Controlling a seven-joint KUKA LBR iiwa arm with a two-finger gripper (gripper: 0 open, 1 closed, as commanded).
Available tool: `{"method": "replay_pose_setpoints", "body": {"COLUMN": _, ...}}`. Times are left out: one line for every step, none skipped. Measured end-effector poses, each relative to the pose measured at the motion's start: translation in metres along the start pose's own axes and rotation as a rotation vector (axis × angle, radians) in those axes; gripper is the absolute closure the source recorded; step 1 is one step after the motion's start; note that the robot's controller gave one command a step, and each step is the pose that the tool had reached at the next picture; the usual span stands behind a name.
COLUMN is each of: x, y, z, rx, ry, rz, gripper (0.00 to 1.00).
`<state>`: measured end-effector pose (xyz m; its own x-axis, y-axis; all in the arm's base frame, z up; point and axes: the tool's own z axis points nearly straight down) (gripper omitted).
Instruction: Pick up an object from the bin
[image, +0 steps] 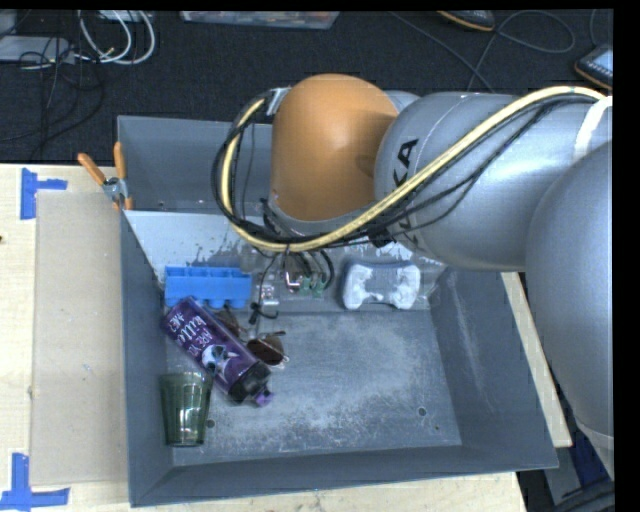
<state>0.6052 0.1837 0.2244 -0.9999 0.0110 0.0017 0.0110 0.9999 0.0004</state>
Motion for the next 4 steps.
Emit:
{"method": "replay_pose_setpoints", "body": {"x": 0.000, "y": 0.000, "z": 0.000, "rx": 0.000, "ry": 0.000, "rz": 0.000, "gripper": 0.00}}
{"method": "replay_pose_setpoints", "body": {"x": 0.040, "y": 0.001, "z": 0.024, "rx": 0.000, "ry": -0.001, "rz": -0.054, "gripper": 0.00}}
{"method": "replay_pose_setpoints", "body": {"x": 0.042, "y": 0.030, "z": 0.052, "rx": -0.002, "ry": -0.006, "rz": 0.024, "gripper": 0.00}}
{"method": "replay_pose_setpoints", "body": {"x": 0.034, "y": 0.024, "z": 0.061, "rx": -0.002, "ry": -0.003, "rz": -0.009, "gripper": 0.00}}
